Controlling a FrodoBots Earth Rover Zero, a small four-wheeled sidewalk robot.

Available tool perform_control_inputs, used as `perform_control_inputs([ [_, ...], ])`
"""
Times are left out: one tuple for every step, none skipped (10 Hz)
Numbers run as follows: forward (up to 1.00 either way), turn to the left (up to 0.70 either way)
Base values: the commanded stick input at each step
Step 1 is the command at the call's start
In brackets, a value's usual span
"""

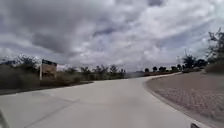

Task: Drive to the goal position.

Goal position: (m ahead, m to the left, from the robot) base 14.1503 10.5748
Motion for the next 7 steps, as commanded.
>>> perform_control_inputs([
  [0.69,-0.14],
  [0.69,-0.14],
  [0.69,-0.14],
  [0.69,-0.01],
  [0.69,0.01],
  [0.69,0.01],
  [0.69,0.01],
])
